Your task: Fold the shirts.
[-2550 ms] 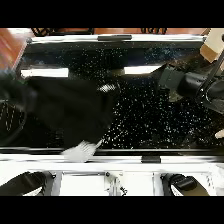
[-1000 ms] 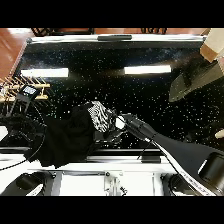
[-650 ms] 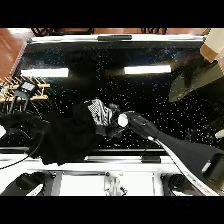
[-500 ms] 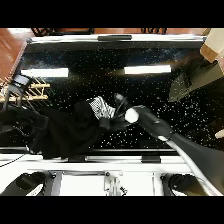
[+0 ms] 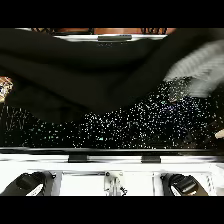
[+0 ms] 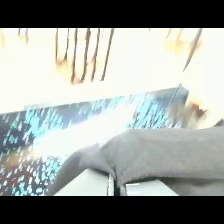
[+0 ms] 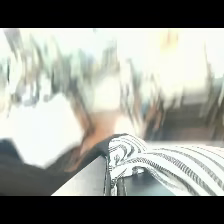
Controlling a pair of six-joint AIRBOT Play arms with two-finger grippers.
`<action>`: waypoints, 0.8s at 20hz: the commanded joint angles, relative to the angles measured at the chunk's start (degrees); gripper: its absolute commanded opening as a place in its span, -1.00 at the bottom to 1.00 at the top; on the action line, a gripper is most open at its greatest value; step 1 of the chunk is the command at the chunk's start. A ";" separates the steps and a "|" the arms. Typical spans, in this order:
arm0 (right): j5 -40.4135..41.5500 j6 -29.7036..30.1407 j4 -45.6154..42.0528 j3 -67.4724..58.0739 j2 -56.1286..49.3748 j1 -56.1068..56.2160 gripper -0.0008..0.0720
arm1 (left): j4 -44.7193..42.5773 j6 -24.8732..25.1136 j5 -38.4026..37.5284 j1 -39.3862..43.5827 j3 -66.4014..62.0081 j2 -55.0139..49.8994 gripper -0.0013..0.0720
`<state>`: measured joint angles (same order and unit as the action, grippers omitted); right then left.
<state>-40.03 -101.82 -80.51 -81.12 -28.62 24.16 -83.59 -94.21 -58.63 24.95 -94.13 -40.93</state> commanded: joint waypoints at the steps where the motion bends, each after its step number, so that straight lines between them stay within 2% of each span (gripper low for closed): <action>1: -16.20 -5.49 -12.85 -5.90 7.65 -0.90 -0.77 | 0.39 -0.66 -6.73 -0.07 -2.36 -1.51 -0.82; 3: -34.42 -6.34 -17.77 -5.88 6.93 -0.90 -0.77 | -0.68 -1.07 -15.04 -0.07 0.35 -3.96 -0.82; 5: -52.22 -5.77 -24.48 -4.00 4.31 -0.90 -0.77 | -0.57 -1.07 -18.82 -0.04 6.62 -6.69 -0.81; 6: -57.46 -4.22 -27.69 -1.27 3.28 -0.90 -0.77 | -0.57 -1.07 -18.71 -0.04 10.88 -7.85 -0.82; 7: -59.17 -2.99 -29.94 2.45 2.78 -0.90 -0.77 | -0.59 -1.07 -18.03 -0.04 15.72 -8.92 -0.81; 9: -55.10 -3.67 -32.94 12.68 2.71 -0.90 -0.77 | -0.57 -1.07 -15.04 -0.04 25.86 -11.63 -0.81; 11: -45.03 -10.91 -33.38 23.15 1.66 -0.90 -0.77 | -0.37 -1.07 -11.43 -0.04 32.09 -15.37 -0.81; 14: -31.28 -20.52 -30.10 30.34 -5.49 -0.90 -0.77 | -0.52 -0.98 -6.80 -0.13 32.98 -21.29 -0.81; 15: -28.06 -21.18 -29.14 30.40 -8.98 -0.90 -0.77 | -1.01 0.26 -5.07 -0.37 32.96 -22.69 -0.70; 16: -25.07 -21.22 -28.79 30.36 -12.55 -0.90 -0.77 | -2.54 2.10 -4.57 -0.70 32.74 -23.52 -0.29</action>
<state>-75.99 -117.56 -111.02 -55.05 -34.02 23.24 -85.12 -94.87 -67.29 24.64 -63.31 -60.49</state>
